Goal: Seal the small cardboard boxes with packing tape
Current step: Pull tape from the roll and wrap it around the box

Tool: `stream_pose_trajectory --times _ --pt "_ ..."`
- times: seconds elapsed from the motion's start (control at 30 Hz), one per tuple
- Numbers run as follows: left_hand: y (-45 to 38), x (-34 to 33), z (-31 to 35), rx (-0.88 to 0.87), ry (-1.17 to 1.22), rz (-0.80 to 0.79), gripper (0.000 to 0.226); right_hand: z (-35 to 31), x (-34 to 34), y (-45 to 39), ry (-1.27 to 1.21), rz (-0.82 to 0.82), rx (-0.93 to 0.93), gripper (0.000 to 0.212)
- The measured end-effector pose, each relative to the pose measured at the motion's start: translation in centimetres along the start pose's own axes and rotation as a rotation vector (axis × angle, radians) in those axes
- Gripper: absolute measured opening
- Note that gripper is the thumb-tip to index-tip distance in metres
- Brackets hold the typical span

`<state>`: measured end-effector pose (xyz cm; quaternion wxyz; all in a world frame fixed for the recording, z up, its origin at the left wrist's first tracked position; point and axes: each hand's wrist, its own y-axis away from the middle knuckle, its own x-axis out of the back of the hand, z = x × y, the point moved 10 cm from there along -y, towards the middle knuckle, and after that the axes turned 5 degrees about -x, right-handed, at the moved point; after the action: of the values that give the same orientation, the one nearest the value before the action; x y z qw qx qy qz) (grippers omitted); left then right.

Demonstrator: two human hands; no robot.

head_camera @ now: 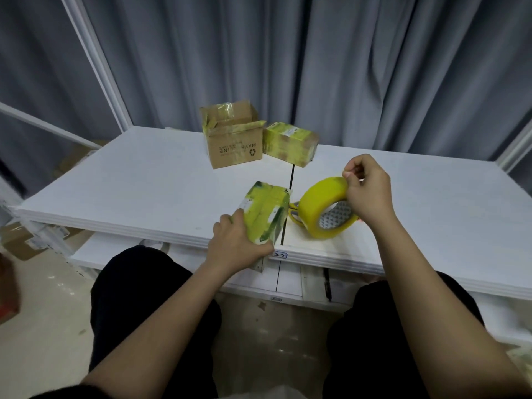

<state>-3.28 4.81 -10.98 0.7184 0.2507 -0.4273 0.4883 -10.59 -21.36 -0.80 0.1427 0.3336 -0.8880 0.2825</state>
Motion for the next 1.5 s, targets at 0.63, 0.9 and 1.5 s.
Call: stream_pose_trajectory --times 0.63,0.9,1.5 --pt "-9.8 -1.0 4.7 -0.158 0.275 -0.064 0.081 -6.1 0.1 -3.6 0.043 -0.040 0.186 0.012" --pt "-7.5 1.6 6.9 -0.287 1.147 -0.292 0.051 -10.7 -2.4 -5.3 -0.137 0.006 0.074 0.018" --pt "-14.5 8.1 0.5 -0.428 -0.435 -0.052 0.056 3.0 -9.3 1.5 -0.655 -0.074 -0.708 0.009"
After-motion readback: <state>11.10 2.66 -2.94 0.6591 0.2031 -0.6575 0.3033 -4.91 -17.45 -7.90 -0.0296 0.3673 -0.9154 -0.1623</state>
